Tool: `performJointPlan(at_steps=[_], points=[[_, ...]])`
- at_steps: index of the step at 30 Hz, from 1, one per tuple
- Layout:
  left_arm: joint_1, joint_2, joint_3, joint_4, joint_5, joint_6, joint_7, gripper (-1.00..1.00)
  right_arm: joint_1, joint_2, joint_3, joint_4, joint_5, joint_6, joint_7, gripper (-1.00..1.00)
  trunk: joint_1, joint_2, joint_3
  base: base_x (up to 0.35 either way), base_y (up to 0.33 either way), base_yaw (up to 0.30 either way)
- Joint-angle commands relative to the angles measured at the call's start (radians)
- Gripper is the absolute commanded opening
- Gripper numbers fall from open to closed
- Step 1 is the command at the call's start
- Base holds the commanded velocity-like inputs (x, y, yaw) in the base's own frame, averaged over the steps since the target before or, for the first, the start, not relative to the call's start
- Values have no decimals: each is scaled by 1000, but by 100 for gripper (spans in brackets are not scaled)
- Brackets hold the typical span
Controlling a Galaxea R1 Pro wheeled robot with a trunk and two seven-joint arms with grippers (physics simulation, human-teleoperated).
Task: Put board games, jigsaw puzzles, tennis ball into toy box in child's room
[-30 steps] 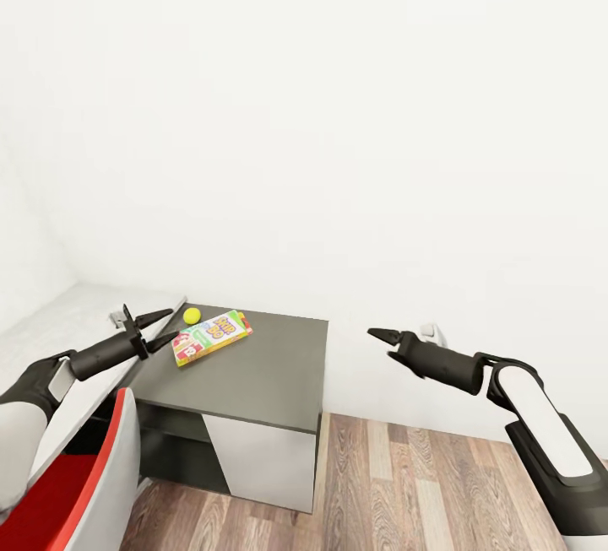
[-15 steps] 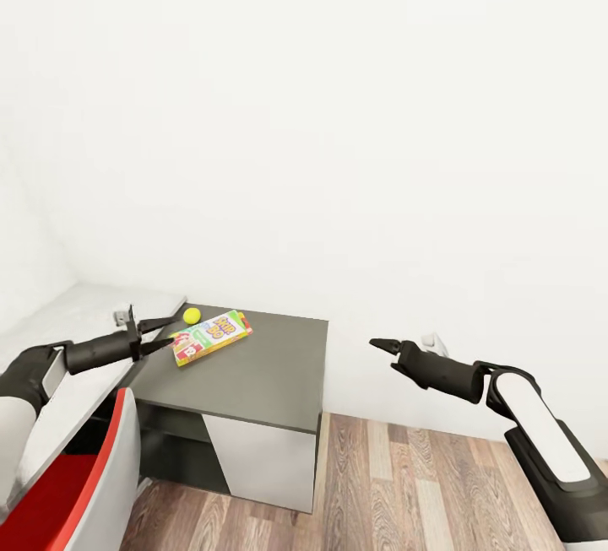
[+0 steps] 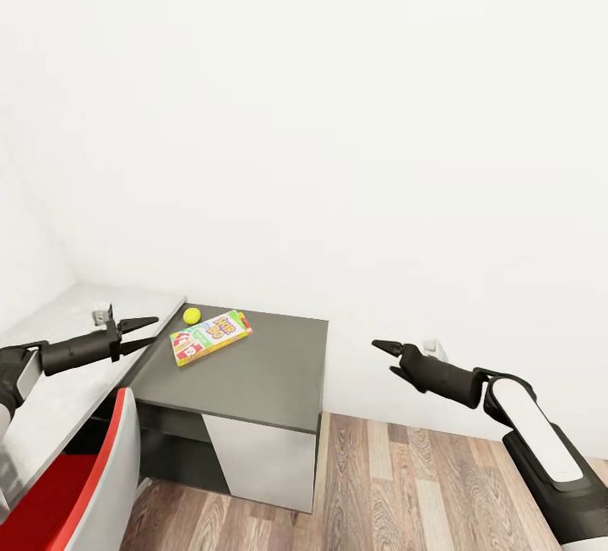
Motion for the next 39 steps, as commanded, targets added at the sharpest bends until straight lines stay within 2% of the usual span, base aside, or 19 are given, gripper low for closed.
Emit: performJointPlan(at_steps=[1,16,30,39], points=[[-1,0,2,0,-1,10,-4,100,-1,-1,1,1,-9,-1,-1,100,1,-2,-2,0,0,0],[-1,2,4,0,1,10,-7,100,-1,-1,1,36,-10,-5,14,100,1,-2,-2,118,55,0],[-1,3,7,0,0,10,-7,100,-1,-1,1,39,-9,-31,15,100,1,-2,-2,9,109,0],[-1,4,7,0,1,10,-7,100,-1,-1,1,48,-10,-36,15,100,1,-2,-1,0,-3,-9]])
